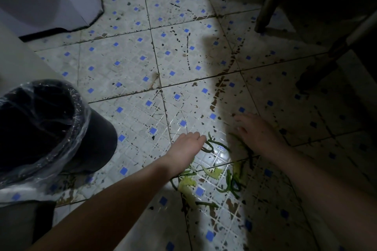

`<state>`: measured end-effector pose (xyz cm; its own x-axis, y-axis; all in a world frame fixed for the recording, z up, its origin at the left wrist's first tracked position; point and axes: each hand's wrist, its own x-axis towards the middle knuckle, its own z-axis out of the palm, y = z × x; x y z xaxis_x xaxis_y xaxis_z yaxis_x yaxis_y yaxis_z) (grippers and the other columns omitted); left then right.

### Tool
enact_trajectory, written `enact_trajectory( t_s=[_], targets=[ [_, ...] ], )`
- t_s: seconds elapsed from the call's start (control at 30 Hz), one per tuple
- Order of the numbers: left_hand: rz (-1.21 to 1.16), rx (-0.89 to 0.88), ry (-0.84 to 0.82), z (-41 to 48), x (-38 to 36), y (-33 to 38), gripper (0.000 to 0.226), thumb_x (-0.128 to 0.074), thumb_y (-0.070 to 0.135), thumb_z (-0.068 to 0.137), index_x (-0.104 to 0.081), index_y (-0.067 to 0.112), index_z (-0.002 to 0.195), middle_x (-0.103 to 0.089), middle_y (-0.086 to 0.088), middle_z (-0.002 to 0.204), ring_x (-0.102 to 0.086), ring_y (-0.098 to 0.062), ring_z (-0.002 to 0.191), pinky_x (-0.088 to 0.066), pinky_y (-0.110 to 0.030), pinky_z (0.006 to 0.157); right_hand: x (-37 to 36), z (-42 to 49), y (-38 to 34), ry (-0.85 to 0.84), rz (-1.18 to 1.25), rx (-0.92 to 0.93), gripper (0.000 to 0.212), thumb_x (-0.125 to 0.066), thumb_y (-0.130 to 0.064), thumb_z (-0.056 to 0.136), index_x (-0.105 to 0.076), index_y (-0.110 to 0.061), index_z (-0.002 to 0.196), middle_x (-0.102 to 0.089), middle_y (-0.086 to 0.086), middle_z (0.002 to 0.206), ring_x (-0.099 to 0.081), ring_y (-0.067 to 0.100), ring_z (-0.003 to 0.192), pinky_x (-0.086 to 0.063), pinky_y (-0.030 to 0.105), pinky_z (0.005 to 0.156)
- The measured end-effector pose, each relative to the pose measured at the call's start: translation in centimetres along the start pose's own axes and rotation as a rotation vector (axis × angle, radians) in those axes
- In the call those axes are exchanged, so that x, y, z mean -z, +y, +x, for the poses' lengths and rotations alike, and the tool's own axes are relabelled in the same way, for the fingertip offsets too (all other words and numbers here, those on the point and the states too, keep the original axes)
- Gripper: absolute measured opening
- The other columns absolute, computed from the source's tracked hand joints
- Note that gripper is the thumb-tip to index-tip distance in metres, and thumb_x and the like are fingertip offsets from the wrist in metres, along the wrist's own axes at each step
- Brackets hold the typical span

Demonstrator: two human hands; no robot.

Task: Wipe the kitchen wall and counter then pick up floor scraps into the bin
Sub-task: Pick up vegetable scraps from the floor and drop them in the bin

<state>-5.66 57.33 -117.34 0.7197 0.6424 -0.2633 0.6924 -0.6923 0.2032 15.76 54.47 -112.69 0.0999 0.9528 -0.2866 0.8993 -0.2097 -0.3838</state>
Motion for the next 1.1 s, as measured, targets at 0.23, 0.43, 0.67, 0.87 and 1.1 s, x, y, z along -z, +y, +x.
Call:
enact_trajectory(
  t_s=[0.23, 0.43, 0.67, 0.87, 1.1],
  targets=[
    [-0.032, -0.057, 0.001, 1.1, -0.7, 0.8, 0.043, -0.053, -0.004, 0.087, -0.045, 0.014, 0.125, -0.052, -0.007, 0.115, -0.05, -0.023, 0.1, -0.04, -0.032, 0.084, -0.1, -0.3, 1.2, -0.007, 0.018, 0.007, 0.036, -0.045, -0.018, 0.097, -0.051, -0.016, 0.133, -0.049, 0.003, 0.138, -0.048, 0.02, 0.122, -0.041, 0.035, 0.102],
    [-0.049, -0.088, -0.049, 1.8, -0.6, 1.2, 0.054, -0.048, 0.011, 0.097, -0.028, 0.014, 0.146, -0.028, -0.012, 0.151, -0.04, -0.028, 0.128, -0.038, -0.04, 0.103, -0.4, -0.7, 2.5, 0.023, 0.033, -0.041, 0.037, -0.05, -0.017, 0.094, -0.052, -0.018, 0.131, -0.053, 0.005, 0.132, -0.052, 0.022, 0.116, -0.041, 0.032, 0.095],
    [-0.09, -0.132, -0.052, 2.3, -0.7, 1.4, 0.03, -0.051, 0.007, 0.093, -0.052, 0.012, 0.123, -0.05, -0.009, 0.119, -0.048, -0.025, 0.103, -0.043, -0.036, 0.086, -0.5, -0.9, 3.3, 0.022, -0.012, -0.055, 0.034, -0.05, -0.02, 0.094, -0.055, -0.019, 0.128, -0.055, 0.003, 0.129, -0.053, 0.021, 0.114, -0.044, 0.034, 0.094],
    [-0.146, -0.129, -0.115, 2.1, -1.2, 2.0, 0.029, -0.046, -0.017, 0.082, -0.052, 0.006, 0.1, -0.05, -0.012, 0.101, -0.048, -0.025, 0.095, -0.045, -0.036, 0.079, 0.0, -1.2, 3.0, -0.003, -0.018, -0.06, 0.034, -0.046, -0.018, 0.096, -0.054, -0.018, 0.13, -0.055, 0.004, 0.13, -0.052, 0.021, 0.115, -0.045, 0.035, 0.095],
    [-0.135, -0.067, -0.099, 1.5, -0.1, 1.8, 0.029, -0.047, -0.016, 0.083, -0.05, 0.004, 0.104, -0.049, -0.013, 0.106, -0.05, -0.025, 0.093, -0.046, -0.034, 0.077, 0.2, -1.7, 1.8, -0.022, -0.04, -0.051, 0.028, -0.045, -0.019, 0.097, -0.056, -0.012, 0.122, -0.055, 0.007, 0.124, -0.052, 0.022, 0.11, -0.039, 0.027, 0.085]
  ],
)
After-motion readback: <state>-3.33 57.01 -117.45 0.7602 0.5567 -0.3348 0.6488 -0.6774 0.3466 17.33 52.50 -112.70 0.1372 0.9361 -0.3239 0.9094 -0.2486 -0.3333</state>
